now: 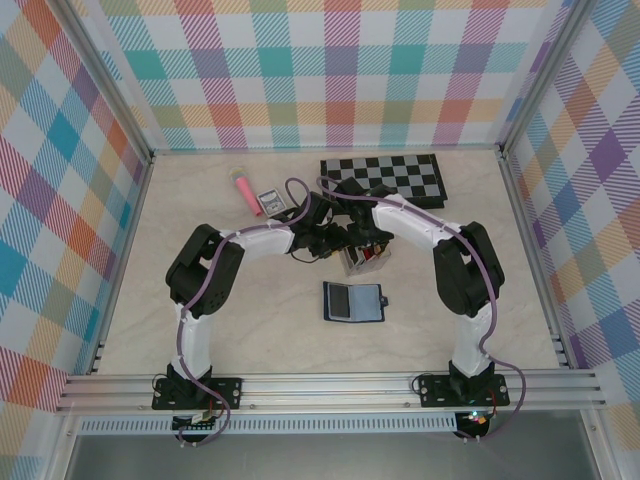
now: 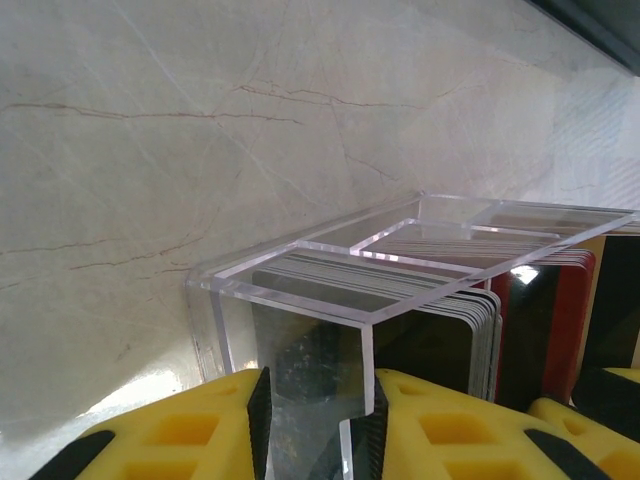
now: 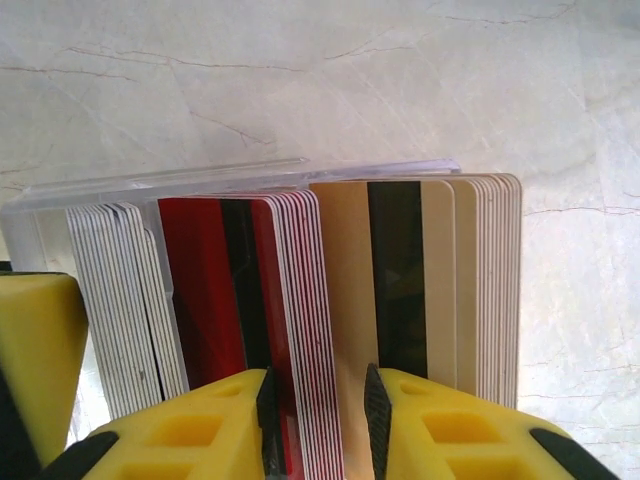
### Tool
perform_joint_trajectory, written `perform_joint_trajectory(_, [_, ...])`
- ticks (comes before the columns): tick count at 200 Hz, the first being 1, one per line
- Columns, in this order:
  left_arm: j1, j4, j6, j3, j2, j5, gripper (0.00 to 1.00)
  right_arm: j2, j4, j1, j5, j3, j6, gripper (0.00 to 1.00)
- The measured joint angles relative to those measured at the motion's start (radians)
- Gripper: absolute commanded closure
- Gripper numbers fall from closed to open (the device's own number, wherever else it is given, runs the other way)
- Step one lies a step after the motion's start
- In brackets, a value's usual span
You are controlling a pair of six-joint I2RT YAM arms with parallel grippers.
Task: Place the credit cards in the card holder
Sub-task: Pick up the credit card from the storage box.
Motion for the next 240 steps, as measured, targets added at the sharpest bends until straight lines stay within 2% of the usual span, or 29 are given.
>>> perform_joint_trajectory(66, [0.000, 0.001, 0.000, 0.000, 0.000, 0.000, 0.70, 0.000, 0.000, 0.004, 0.006, 0.001, -0.005, 0.75])
perform_joint_trajectory(240, [0.000, 0.009, 0.000, 0.000, 0.002, 0.005, 0.71, 0.000, -0.013, 0.003, 0.022, 0.013, -0.019, 0.78])
